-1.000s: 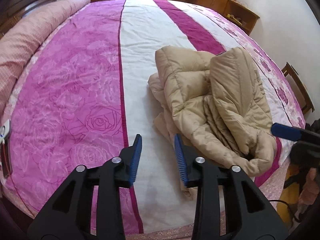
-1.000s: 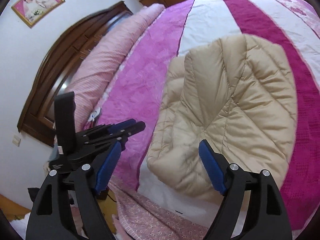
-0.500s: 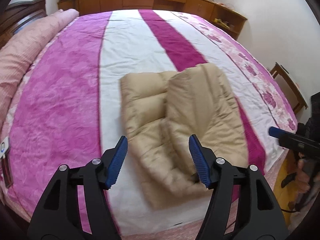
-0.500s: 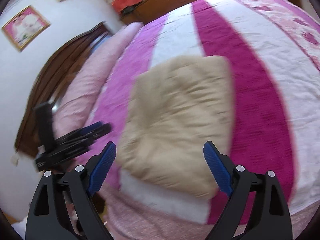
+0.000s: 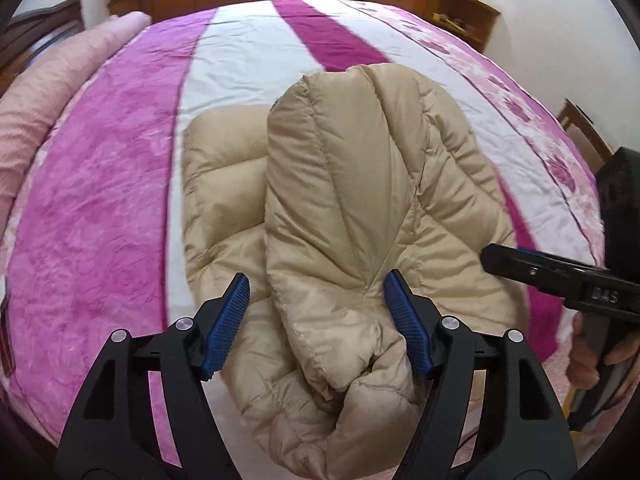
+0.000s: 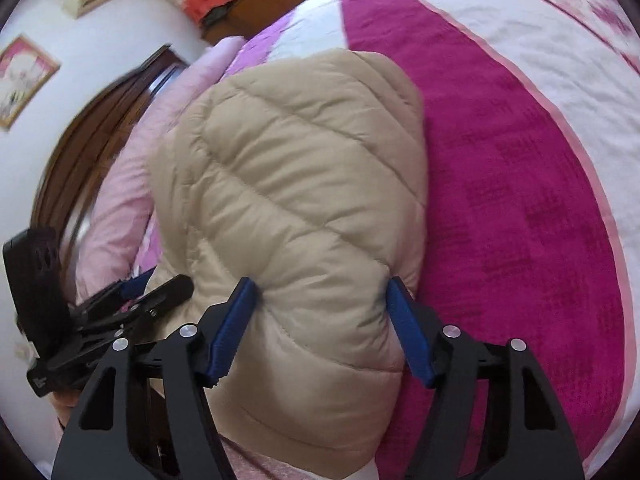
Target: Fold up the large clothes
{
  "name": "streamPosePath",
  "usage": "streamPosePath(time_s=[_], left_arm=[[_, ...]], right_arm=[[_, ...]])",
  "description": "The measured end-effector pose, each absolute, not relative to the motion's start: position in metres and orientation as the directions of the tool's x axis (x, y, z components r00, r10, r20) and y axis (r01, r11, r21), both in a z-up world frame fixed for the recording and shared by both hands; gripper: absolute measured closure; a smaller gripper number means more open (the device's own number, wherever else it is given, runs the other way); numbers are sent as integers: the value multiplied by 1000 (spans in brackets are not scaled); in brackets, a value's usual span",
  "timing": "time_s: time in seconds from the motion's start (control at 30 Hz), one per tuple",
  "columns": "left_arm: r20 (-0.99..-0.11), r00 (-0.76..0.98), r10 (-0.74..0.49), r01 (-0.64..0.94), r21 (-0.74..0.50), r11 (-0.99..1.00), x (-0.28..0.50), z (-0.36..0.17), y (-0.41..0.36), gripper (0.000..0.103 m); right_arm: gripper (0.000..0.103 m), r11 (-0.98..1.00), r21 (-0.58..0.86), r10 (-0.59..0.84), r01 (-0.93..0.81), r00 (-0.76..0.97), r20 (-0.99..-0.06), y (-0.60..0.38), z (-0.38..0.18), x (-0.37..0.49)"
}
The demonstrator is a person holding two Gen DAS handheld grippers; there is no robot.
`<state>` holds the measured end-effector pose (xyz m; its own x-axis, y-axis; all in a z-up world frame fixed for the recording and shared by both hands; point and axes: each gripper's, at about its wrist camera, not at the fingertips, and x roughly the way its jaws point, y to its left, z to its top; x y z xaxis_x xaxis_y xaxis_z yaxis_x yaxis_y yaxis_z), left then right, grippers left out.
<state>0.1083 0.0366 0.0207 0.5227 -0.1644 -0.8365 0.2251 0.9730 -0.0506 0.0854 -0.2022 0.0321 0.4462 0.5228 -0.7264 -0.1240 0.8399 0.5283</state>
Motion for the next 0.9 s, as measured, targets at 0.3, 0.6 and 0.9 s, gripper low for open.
streamPosePath(time_s=[0.3,0.6,0.9], left_arm=[[-844,507,-177,43,-181,983,94,-13,109,25],[-839,477,-261,-31,-313,949,95,-45,136,23],[-839,410,-358,-54,-414,908,113,-62,141,22]], right_arm=[[30,855,446,519,-265,432,-738,-155,40,85],[14,868,470,489,-161,444,-751,-194,24,84],[7,633,773,750,-49,289,-595,-202,-35,112]])
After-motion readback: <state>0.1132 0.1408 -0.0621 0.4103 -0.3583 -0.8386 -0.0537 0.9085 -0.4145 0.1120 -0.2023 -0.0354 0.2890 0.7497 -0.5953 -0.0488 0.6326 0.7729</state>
